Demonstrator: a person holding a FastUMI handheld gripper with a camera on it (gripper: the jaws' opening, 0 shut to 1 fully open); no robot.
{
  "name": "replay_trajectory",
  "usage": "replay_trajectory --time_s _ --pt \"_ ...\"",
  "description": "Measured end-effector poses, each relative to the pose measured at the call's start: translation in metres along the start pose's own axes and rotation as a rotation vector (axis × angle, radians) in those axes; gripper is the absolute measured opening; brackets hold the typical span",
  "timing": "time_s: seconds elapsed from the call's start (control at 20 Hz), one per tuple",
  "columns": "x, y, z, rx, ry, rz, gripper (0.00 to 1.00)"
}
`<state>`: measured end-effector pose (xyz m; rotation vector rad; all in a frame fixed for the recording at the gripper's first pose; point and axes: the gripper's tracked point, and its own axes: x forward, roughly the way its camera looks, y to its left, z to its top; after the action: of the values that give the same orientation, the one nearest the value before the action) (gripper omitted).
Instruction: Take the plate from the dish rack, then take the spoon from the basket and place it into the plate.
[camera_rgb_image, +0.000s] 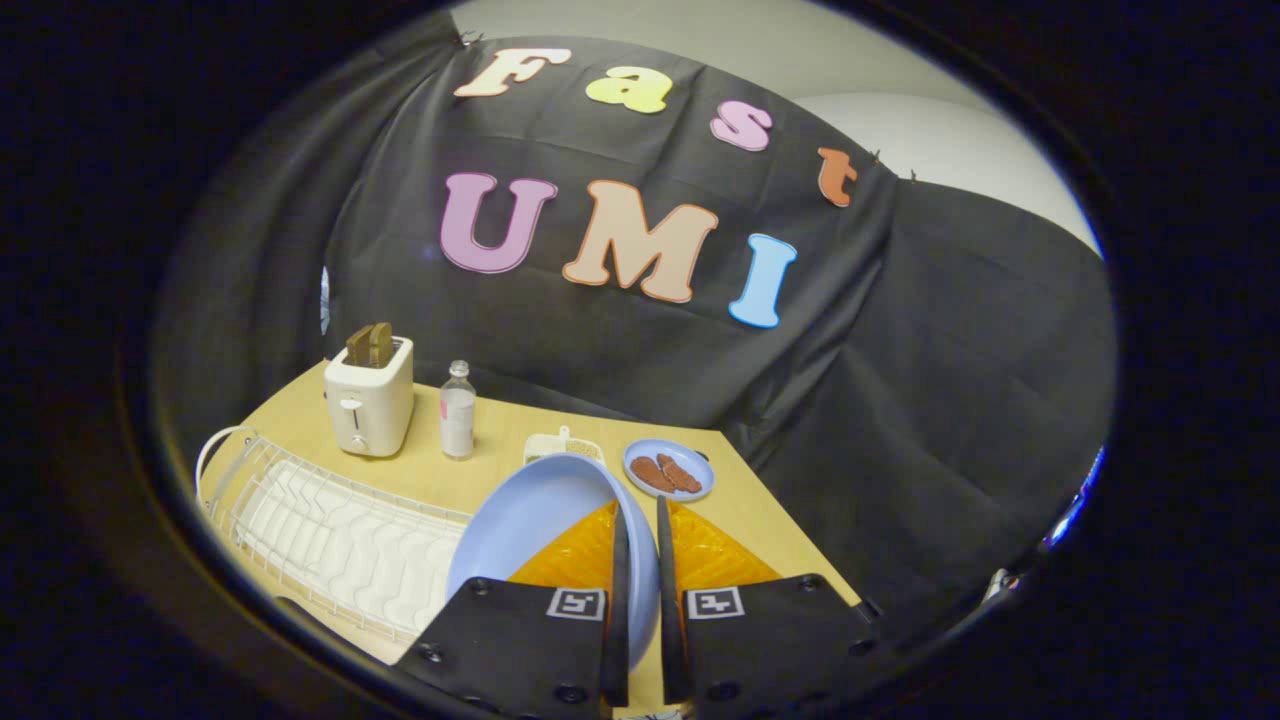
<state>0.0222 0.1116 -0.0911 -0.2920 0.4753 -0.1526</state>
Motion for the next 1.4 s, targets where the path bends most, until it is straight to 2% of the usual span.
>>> replay_trajectory --time_s 0.3,0.65,1.4 --pt "-0.007 -0.038 -0.027 0.075 0.040 0.025 0.16" --pt "-0.010 -0.065 -0.081 0.174 0.114 0.069 0.16" --pt "0.026 -0.074 -0.198 0.338 0.275 0.190 0.16"
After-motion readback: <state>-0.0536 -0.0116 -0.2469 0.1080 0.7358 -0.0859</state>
